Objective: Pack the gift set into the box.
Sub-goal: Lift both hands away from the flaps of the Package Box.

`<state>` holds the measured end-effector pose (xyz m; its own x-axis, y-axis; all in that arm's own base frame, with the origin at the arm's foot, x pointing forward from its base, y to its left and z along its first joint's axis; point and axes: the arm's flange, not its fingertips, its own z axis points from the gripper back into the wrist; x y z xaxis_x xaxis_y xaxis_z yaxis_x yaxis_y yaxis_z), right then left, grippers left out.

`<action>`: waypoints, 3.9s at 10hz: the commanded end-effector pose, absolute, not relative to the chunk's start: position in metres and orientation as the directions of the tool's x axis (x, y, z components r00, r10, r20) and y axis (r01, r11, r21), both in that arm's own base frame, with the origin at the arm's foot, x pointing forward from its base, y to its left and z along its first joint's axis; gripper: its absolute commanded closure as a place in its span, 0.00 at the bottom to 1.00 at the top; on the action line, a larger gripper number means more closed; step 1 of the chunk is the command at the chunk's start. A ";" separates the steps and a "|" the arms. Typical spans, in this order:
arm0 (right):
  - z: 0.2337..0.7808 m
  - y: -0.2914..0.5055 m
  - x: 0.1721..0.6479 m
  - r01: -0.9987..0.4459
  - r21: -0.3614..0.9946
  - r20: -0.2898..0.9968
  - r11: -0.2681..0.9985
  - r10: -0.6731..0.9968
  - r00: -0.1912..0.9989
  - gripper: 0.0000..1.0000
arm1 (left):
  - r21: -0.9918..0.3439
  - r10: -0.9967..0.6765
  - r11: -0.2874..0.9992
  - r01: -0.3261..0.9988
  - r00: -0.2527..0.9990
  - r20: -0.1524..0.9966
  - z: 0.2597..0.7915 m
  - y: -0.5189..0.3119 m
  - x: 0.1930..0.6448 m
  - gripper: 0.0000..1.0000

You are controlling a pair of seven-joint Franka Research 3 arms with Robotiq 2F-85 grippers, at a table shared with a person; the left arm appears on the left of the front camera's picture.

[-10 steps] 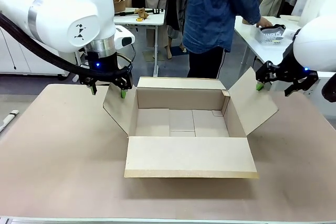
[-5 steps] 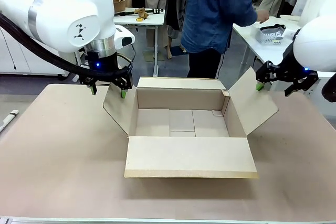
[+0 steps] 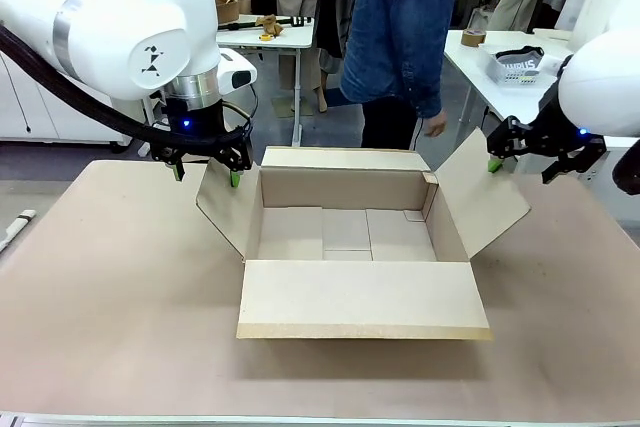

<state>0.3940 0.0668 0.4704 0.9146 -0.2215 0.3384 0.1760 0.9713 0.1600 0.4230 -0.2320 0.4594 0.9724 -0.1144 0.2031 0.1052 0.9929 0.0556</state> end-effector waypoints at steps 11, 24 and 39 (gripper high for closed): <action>0.472 0.068 0.395 0.197 0.164 0.338 0.966 -0.243 0.909 0.00 | 0.075 -0.104 0.993 0.090 0.972 0.209 0.460 -0.231 0.424 0.00; 0.472 0.068 0.395 0.197 0.164 0.338 0.966 -0.243 0.909 0.00 | 0.075 -0.104 0.993 0.090 0.972 0.209 0.460 -0.231 0.424 0.00; 0.472 0.068 0.395 0.197 0.164 0.338 0.966 -0.243 0.909 0.00 | 0.075 -0.104 0.993 0.090 0.972 0.209 0.460 -0.231 0.424 0.00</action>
